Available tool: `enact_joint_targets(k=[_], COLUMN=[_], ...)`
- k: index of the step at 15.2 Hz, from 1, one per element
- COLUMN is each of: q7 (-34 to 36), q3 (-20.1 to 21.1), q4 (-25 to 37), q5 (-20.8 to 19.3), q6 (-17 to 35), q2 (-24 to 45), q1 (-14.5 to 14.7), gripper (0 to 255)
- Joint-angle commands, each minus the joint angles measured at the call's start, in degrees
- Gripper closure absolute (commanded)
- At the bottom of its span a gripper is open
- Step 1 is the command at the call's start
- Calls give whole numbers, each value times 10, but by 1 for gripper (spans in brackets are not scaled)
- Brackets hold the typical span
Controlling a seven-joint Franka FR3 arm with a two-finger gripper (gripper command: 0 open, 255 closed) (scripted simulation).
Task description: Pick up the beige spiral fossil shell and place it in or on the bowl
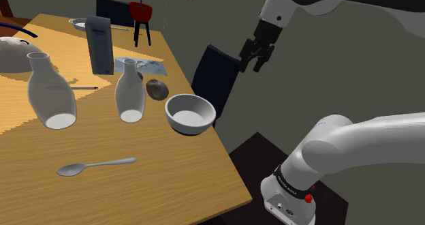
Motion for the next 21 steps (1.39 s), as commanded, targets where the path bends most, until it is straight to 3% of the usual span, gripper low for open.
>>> enact_joint_targets(k=[1, 11, 21], q7=[0, 1, 14], q3=[0, 31, 56], q4=[0, 69, 211], q5=[0, 8, -11], q6=[0, 144, 224], q2=[0, 216, 443], q1=[0, 16, 29], gripper=[0, 0, 0])
